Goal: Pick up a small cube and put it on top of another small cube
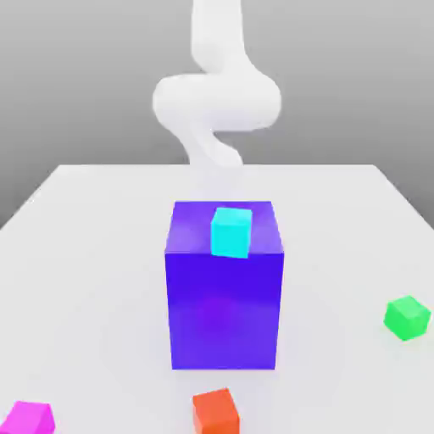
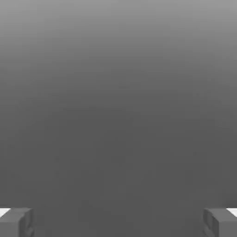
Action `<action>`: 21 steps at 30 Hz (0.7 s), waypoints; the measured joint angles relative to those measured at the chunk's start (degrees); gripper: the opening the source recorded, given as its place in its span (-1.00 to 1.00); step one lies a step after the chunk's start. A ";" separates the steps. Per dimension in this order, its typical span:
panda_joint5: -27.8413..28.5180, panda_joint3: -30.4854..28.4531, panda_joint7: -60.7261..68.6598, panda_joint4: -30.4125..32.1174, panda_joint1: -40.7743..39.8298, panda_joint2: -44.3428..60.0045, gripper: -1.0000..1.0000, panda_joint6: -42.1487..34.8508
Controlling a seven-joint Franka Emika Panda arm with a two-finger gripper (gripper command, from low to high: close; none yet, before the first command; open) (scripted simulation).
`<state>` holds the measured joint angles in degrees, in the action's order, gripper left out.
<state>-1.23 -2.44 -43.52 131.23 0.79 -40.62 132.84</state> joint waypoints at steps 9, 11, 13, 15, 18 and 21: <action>-5.59 -8.85 9.25 -2.00 2.39 18.93 0.00 3.90; -7.18 -10.46 11.53 -2.45 2.50 23.10 0.00 4.71; -8.82 -11.88 13.85 -2.90 2.43 27.28 0.00 5.52; -10.46 -13.07 16.16 -3.35 2.16 31.48 0.00 6.32; -12.78 -14.17 19.53 -4.02 0.81 37.76 0.00 7.53; -14.61 -14.85 22.56 -4.67 -0.82 43.94 0.00 8.81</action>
<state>-15.84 -17.29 -20.96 126.55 -0.03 3.32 141.65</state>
